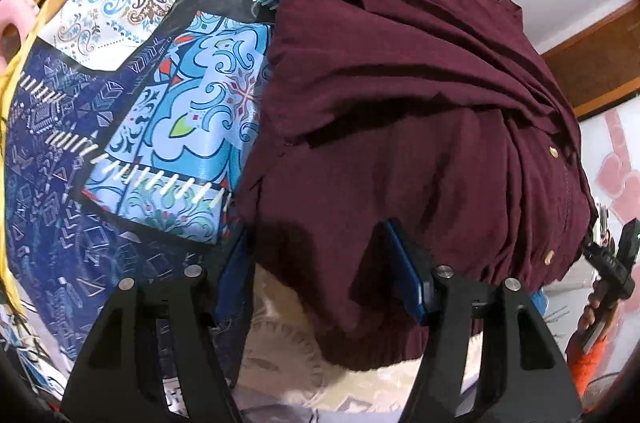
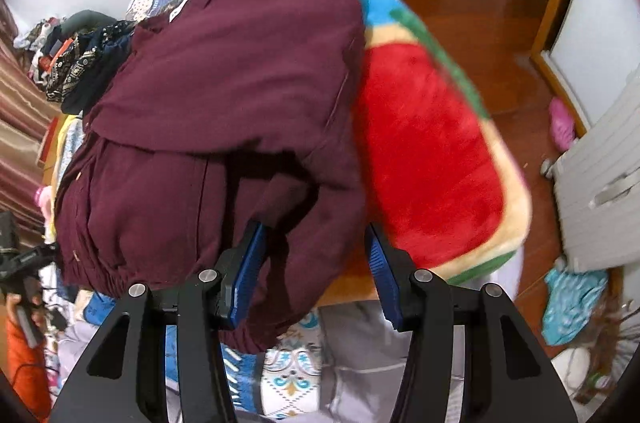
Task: Fold large clothes
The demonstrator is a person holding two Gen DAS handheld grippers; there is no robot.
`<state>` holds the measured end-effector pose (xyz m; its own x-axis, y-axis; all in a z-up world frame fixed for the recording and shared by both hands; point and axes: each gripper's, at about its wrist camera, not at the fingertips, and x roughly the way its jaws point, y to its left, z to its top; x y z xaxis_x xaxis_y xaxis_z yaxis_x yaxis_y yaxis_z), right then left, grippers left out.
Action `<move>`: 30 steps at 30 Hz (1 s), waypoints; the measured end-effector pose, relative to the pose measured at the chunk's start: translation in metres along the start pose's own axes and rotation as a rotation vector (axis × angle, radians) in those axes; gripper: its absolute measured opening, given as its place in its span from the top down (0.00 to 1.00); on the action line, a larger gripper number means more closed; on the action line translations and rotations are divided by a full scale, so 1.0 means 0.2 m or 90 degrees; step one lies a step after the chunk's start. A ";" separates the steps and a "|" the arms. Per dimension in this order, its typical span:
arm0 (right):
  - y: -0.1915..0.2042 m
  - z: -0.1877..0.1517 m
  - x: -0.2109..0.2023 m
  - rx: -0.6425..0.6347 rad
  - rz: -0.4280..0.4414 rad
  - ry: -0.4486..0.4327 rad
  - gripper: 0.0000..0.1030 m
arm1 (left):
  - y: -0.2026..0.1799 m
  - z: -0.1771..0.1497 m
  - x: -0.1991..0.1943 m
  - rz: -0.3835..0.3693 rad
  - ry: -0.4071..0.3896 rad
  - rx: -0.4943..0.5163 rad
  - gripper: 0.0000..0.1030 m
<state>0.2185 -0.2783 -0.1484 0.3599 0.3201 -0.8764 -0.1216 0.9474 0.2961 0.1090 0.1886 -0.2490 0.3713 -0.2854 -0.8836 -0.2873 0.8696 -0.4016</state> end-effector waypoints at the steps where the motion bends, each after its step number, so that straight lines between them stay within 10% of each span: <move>1: 0.00 -0.01 0.00 0.003 0.006 0.003 0.54 | 0.00 0.00 0.00 -0.005 -0.002 -0.004 0.38; 9: 0.01 -0.01 0.00 0.040 0.050 -0.034 0.57 | -0.03 0.02 -0.08 -0.035 -0.030 0.019 0.64; 14: 0.05 0.00 -0.07 0.032 0.071 -0.058 0.91 | -0.12 0.09 -0.21 -0.048 -0.076 0.052 0.86; 30: 0.26 0.59 -0.28 -0.041 0.109 -0.196 0.95 | -0.36 0.67 -0.58 -0.124 -0.262 0.088 0.93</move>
<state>0.3014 -0.2470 -0.0379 0.5903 0.4684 -0.6574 -0.2585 0.8812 0.3958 0.2038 0.2138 -0.0853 0.7333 -0.2896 -0.6151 -0.0678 0.8691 -0.4899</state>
